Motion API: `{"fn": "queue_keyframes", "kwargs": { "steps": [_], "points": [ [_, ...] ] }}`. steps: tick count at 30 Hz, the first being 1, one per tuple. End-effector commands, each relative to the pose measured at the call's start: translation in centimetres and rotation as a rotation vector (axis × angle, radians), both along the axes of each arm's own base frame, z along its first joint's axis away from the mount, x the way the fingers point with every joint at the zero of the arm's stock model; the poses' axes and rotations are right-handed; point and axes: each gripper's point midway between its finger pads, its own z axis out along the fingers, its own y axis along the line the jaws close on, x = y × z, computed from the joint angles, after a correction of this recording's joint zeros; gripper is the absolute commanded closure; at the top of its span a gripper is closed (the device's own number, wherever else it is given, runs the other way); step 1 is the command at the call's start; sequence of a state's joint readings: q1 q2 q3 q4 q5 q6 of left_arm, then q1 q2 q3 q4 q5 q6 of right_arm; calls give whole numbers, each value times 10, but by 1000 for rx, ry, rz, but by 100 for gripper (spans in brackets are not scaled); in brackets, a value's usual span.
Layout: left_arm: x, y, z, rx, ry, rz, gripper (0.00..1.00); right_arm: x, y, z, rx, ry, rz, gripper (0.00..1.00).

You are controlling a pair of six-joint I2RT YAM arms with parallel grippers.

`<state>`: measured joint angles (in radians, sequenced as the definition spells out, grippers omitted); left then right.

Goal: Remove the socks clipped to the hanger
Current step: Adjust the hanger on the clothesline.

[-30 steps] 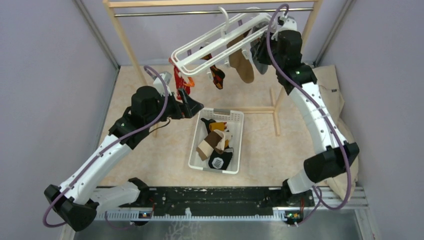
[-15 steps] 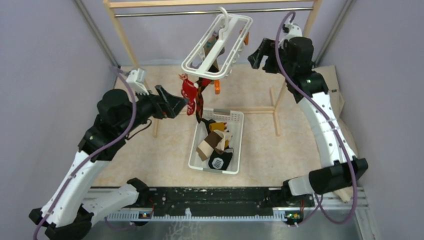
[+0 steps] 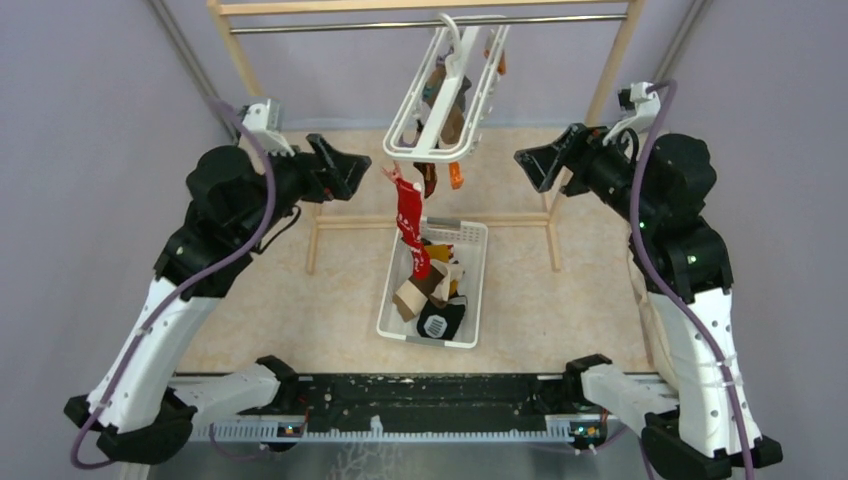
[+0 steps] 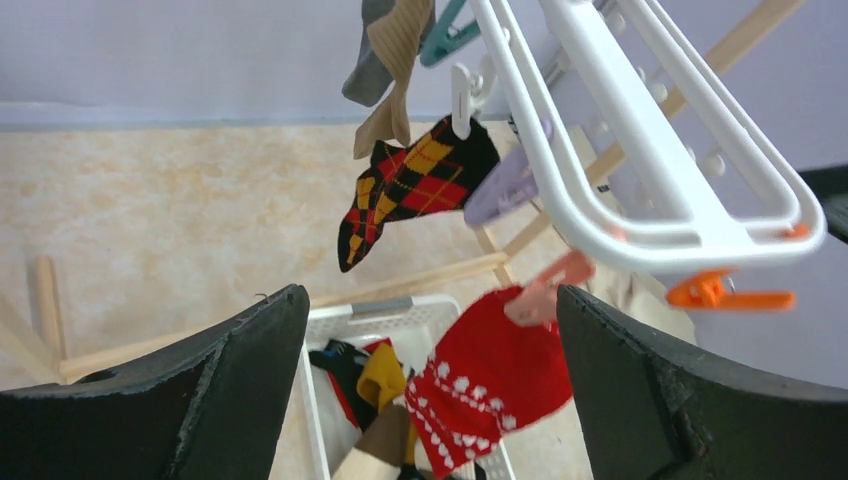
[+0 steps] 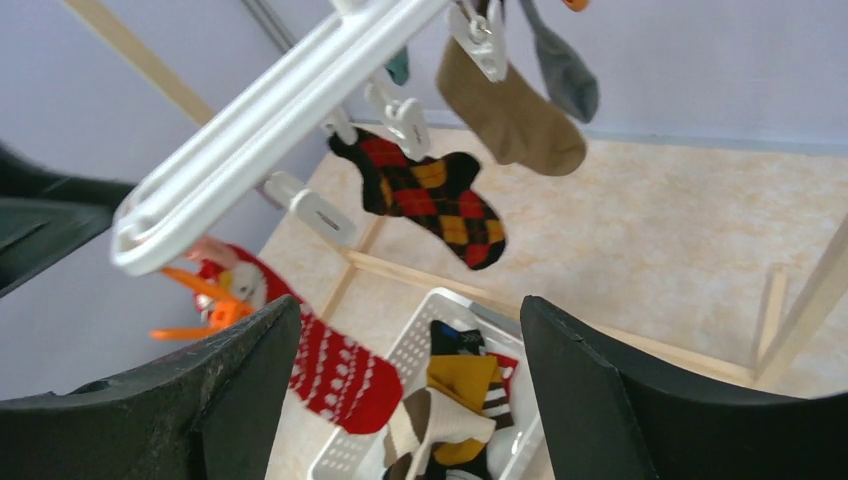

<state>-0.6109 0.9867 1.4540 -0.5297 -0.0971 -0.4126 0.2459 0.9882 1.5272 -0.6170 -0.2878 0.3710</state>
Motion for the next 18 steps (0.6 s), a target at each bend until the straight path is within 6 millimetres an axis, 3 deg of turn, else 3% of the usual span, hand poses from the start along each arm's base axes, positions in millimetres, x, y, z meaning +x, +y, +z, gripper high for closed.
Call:
{"fn": "queue_keyframes", "kwargs": {
  "steps": [1, 6, 18],
  "points": [
    [42, -17, 15, 55, -62, 38, 1, -31, 13, 46, 68, -104, 122, 19],
    [72, -28, 11, 68, -49, 45, 1, -46, 31, 77, 160, -156, 250, 20],
    [70, -55, 11, -33, -27, -78, 1, -23, 38, 74, 196, -138, 251, 26]
  ]
}}
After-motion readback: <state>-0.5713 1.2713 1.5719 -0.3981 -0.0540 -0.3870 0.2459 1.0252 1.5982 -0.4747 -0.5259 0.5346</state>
